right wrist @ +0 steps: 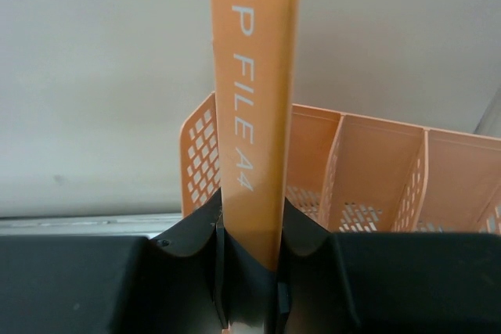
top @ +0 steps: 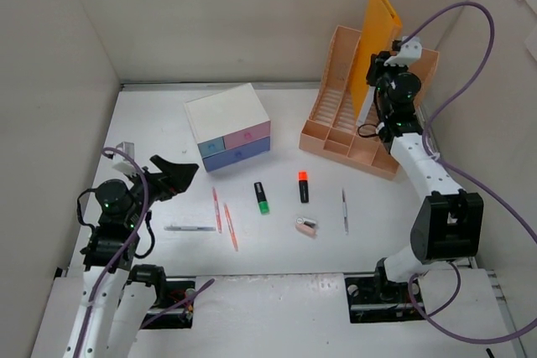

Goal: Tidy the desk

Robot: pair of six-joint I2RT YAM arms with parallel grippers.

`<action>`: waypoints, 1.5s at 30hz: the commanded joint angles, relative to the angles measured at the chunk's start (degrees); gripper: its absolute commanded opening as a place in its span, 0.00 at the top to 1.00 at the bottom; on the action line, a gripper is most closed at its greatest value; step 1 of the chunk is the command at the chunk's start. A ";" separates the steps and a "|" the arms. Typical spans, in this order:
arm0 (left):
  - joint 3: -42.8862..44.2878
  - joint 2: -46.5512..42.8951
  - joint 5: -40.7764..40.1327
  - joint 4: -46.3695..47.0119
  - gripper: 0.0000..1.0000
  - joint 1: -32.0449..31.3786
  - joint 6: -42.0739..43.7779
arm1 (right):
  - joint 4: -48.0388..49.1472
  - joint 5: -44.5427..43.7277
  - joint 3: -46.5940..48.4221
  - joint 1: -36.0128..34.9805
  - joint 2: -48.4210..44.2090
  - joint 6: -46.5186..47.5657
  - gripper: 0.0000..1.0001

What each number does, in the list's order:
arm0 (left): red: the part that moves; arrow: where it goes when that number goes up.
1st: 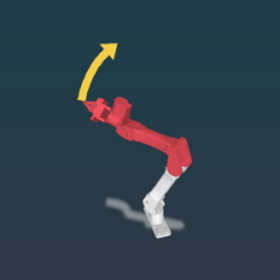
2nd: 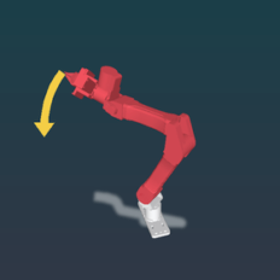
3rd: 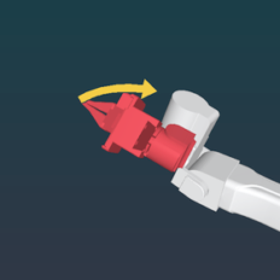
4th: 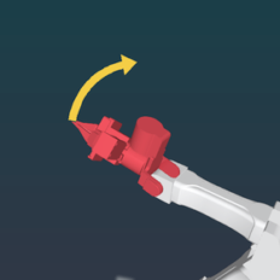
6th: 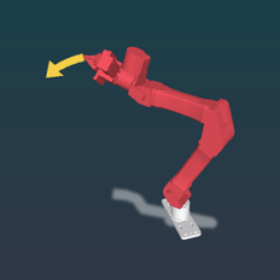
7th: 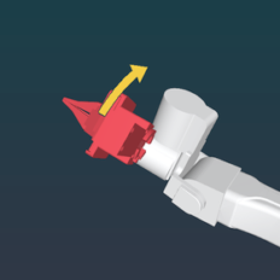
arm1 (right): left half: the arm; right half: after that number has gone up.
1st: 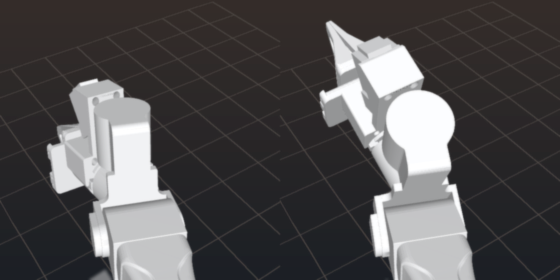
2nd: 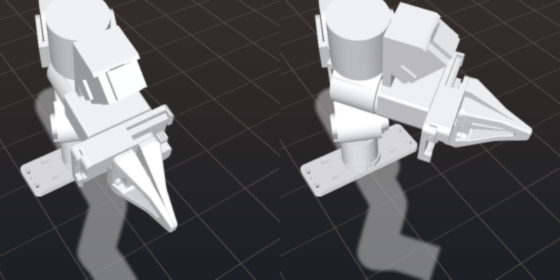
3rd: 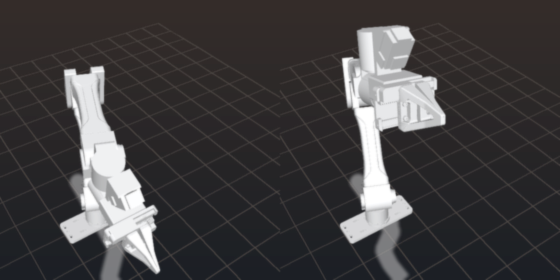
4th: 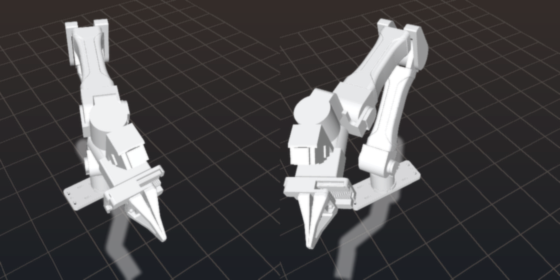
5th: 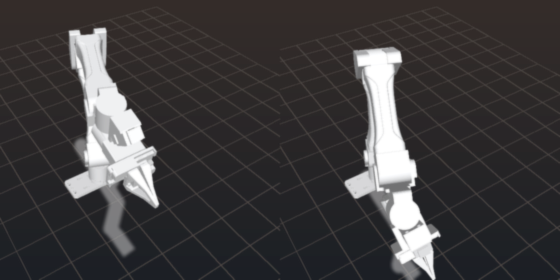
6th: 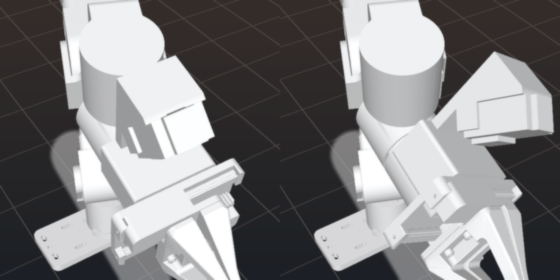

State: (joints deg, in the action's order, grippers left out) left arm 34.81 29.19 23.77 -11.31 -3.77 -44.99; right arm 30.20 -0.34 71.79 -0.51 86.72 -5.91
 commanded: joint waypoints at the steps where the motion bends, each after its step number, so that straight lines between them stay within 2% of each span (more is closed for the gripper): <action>1: 4.30 0.96 0.93 2.61 0.05 -0.18 1.14 | 13.66 -4.40 0.63 -2.54 0.47 1.43 1.00; 18: 6.41 0.78 -0.65 -0.90 0.05 -0.18 0.78 | 22.36 -4.23 1.78 -3.62 9.78 2.83 1.00; 30: 5.53 0.78 -0.92 -1.08 0.05 -0.18 0.26 | 28.16 -0.63 -3.22 -3.71 11.28 4.94 1.00; 36: 5.01 1.04 -0.65 -0.64 0.05 -0.18 0.26 | 29.22 -0.10 -7.53 -3.53 10.67 7.13 0.83; 37: 4.92 1.04 -0.48 -0.56 0.05 -0.18 0.17 | 29.31 -0.10 -7.72 -3.53 10.75 7.58 0.70; 41: 4.83 1.04 -0.48 -0.03 0.05 -0.18 0.17 | 29.13 1.47 -8.95 -3.44 10.05 7.67 0.39; 43: 4.48 0.70 -0.48 0.06 0.05 -0.18 -0.01 | 29.13 1.66 -8.69 -3.35 9.52 7.50 0.32; 45: 3.87 0.34 -0.57 0.15 0.05 -0.18 -0.27 | 28.96 1.31 -7.63 -3.18 9.35 7.14 0.32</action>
State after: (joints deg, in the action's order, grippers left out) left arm 38.22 29.52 22.90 -14.68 -3.77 -44.80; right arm 52.66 0.43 62.17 -3.73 99.35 1.13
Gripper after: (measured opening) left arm 0.949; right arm 0.677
